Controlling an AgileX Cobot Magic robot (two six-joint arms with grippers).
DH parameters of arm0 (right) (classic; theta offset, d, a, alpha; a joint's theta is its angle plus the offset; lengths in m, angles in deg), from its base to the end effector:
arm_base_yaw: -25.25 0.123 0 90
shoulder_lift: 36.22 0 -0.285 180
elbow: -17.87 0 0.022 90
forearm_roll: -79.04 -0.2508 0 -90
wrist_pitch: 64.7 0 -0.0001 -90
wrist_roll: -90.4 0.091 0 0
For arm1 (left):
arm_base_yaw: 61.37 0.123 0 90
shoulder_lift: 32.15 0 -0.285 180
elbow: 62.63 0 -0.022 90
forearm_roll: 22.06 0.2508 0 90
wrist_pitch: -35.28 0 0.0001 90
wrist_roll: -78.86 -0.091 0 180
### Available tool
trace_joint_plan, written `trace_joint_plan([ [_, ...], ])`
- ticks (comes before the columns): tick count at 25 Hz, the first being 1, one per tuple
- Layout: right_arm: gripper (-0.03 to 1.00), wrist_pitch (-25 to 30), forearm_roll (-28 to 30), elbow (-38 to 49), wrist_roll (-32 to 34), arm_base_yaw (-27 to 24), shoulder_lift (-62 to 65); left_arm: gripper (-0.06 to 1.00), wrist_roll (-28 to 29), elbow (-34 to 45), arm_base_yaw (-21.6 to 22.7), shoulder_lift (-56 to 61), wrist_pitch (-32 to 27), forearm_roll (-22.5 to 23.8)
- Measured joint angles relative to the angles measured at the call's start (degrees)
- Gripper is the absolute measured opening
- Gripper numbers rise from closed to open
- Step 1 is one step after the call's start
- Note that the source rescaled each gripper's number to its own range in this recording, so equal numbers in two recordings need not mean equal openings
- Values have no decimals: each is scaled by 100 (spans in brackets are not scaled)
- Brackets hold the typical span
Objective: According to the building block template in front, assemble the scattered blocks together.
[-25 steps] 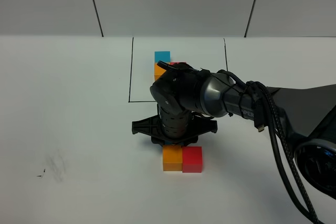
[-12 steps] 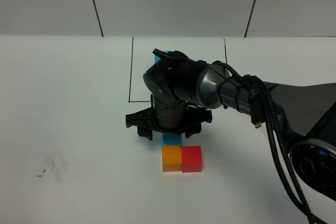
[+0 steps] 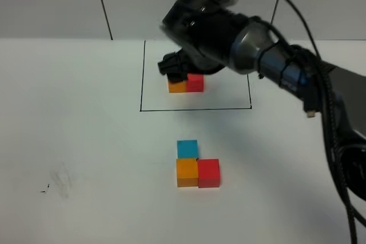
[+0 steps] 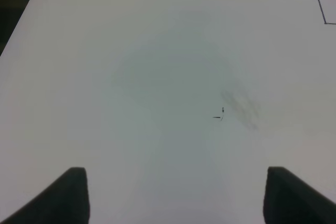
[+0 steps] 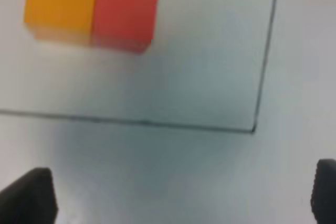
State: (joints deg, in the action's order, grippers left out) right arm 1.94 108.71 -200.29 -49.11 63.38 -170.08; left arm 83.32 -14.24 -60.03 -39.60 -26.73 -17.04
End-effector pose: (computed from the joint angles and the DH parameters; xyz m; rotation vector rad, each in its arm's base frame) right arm 0.4014 0.2625 0.2496 -0.1199 2.5748 -0.2632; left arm -0.0073 0.0069 0.2766 -0.1096 2.0515 0.0713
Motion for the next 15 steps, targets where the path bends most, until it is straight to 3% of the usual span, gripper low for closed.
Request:
trace_joint_plan([
  [7,100,231,13,-930,-1732,-1209,841,50,0,0,0,0,0,0],
  [11,100,259,-316,-1119,-3092,-2002,1348,50,0,0,0,0,0,0],
  [15,100,310,-1068,-1102,-4731,-2958,1906,50,0,0,0,0,0,0],
])
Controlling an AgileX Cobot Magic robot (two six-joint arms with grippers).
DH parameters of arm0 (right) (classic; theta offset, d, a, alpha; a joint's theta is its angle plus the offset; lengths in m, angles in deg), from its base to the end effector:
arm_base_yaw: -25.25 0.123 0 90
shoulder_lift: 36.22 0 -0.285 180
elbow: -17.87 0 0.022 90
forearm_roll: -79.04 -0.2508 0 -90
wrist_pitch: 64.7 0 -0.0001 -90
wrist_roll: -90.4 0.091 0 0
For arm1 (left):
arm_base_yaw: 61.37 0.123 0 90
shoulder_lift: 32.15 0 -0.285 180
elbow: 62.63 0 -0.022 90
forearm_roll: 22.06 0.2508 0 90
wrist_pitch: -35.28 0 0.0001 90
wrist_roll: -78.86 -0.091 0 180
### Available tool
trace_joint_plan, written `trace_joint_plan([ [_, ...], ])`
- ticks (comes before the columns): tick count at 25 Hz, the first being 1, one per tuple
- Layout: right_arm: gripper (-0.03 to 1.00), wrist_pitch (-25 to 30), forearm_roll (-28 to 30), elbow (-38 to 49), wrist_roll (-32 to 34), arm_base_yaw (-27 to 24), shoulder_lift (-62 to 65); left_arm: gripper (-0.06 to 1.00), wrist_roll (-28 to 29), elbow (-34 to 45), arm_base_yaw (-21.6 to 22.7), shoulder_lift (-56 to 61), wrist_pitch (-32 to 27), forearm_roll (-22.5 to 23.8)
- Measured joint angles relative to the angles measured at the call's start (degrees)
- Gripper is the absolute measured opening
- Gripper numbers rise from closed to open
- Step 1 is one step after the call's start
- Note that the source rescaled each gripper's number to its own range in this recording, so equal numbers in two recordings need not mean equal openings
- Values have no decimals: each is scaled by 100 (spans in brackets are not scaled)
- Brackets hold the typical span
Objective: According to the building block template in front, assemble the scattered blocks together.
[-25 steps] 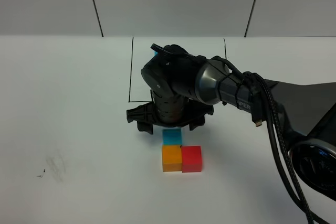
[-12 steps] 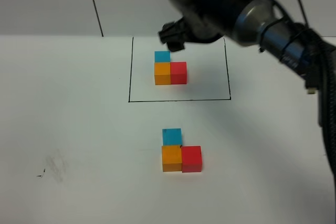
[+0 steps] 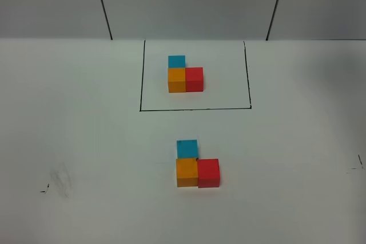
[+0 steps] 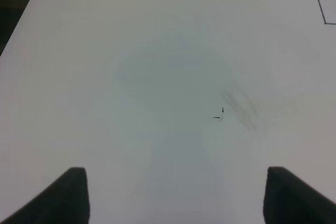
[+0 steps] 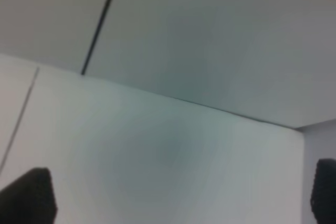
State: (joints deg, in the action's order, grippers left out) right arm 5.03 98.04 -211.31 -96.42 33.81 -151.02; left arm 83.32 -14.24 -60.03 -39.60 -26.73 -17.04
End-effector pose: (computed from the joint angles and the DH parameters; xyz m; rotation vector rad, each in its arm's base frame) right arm 0.4005 0.0322 0.4447 -0.2972 2.3140 -0.4072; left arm -0.0073 0.0069 0.2766 -0.1096 2.0515 0.0713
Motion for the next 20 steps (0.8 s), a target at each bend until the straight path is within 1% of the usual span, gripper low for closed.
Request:
trace_joint_plan([
  [2,100,0,-359,0,-599,-403,276,50,0,0,0,0,0,0],
  [4,100,5,-572,20,-946,-751,589,50,0,0,0,0,0,0],
  [8,100,0,-622,412,-1082,-1370,1455,50,0,0,0,0,0,0],
  [11,100,-4,-484,1141,-1087,-1761,2337,50,0,0,0,0,0,0],
  [13,98,2,-393,1839,-1088,-1907,2983,50,0,0,0,0,0,0],
  [15,94,8,-343,2522,-1018,-1940,3708,50,0,0,0,0,0,0],
  [16,92,15,-343,2939,-931,-1940,4078,50,0,0,0,0,0,0],
  [20,84,22,-407,4126,-497,-1940,5421,50,0,0,0,0,0,0],
])
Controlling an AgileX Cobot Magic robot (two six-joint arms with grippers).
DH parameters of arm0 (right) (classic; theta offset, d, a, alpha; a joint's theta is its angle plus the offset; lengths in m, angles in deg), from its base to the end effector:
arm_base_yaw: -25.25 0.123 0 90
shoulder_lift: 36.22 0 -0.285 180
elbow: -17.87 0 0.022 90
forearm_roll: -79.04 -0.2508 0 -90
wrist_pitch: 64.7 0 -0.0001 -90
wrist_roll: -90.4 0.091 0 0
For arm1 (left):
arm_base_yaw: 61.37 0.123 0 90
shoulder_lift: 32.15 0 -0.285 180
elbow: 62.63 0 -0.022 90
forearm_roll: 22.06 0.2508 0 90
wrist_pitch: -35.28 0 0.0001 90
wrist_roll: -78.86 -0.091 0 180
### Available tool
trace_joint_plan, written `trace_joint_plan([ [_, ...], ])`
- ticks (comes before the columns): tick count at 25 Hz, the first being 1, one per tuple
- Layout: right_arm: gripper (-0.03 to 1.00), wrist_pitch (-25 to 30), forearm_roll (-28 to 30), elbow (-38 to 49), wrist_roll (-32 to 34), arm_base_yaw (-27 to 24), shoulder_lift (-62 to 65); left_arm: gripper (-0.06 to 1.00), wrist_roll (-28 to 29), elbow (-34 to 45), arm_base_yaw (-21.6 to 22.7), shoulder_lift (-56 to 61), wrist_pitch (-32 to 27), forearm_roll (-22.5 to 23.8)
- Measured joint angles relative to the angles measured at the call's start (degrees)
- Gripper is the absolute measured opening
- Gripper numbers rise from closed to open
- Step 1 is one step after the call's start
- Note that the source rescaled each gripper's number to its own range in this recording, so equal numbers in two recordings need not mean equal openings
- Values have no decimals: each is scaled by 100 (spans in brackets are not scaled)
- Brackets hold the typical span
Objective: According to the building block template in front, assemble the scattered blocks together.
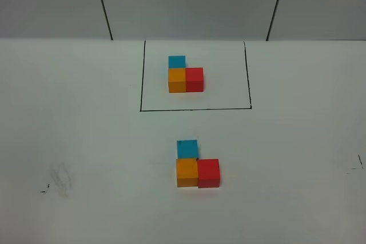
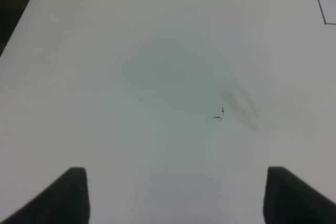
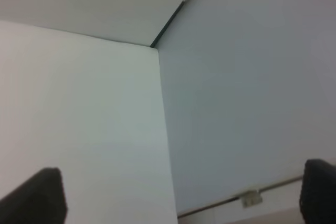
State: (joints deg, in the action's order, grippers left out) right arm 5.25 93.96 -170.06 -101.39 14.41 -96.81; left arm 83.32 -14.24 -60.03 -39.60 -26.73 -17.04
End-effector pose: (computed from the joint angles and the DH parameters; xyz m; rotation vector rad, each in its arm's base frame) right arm 0.1147 -0.0444 0.4941 0.0305 2.1590 -0.5442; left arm -0.0073 0.0069 0.2766 -0.1096 2.0515 0.0713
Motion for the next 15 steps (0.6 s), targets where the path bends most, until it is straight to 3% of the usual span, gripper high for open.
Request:
trace_joint_plan([
  [5,81,-19,-239,1465,-45,6,1745,50,0,0,0,0,0,0],
  [10,81,-598,-540,2737,-224,364,3398,50,0,0,0,0,0,0],
  [15,81,-730,-844,3780,-212,452,4507,50,0,0,0,0,0,0],
])
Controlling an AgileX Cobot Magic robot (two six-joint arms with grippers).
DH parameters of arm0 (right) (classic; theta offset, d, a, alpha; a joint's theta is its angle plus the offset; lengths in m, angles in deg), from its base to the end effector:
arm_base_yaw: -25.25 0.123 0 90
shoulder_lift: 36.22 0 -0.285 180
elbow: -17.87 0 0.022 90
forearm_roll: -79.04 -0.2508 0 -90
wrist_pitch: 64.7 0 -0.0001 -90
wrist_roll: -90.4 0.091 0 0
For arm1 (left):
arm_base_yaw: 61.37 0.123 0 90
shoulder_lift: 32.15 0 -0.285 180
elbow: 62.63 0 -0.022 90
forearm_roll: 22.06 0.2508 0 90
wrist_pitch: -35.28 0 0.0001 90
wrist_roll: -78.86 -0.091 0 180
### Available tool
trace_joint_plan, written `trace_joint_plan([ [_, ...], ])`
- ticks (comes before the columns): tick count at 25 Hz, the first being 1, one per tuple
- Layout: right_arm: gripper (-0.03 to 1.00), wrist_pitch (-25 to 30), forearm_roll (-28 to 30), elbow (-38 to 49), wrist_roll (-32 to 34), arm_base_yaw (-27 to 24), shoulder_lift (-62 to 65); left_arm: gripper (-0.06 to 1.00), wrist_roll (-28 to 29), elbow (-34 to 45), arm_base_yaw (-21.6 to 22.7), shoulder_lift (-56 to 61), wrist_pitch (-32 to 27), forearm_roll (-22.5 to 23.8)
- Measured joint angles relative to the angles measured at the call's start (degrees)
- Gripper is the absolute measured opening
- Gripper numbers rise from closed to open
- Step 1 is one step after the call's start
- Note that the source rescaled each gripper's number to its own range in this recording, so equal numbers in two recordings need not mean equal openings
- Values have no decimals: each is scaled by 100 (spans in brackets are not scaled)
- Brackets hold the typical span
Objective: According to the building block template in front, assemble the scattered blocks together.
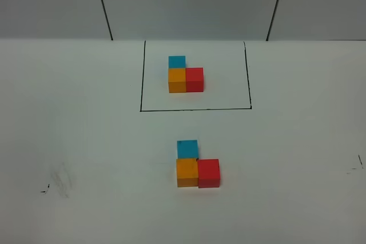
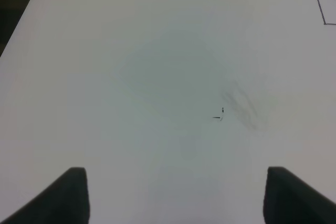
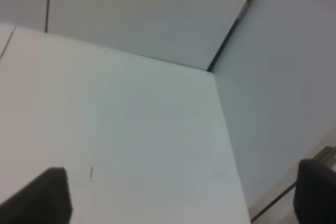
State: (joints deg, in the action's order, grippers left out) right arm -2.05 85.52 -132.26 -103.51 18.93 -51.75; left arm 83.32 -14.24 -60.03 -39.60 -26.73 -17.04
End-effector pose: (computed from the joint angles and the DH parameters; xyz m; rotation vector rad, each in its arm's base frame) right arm -0.0262 -0.0063 0.3631 -0.1058 1.8956 -0.3713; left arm -0.0073 0.0069 0.2766 -0.1096 2.0515 0.0713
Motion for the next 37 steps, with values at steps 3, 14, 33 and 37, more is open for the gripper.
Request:
trace_joint_plan([
  [3,81,-181,-170,581,185,96,325,50,0,0,0,0,0,0],
  [14,81,-275,-451,1770,1005,590,589,50,0,0,0,0,0,0],
  [33,80,-154,-587,1847,1042,1100,706,50,0,0,0,0,0,0],
  [37,80,-154,-594,1847,1042,1169,706,50,0,0,0,0,0,0],
])
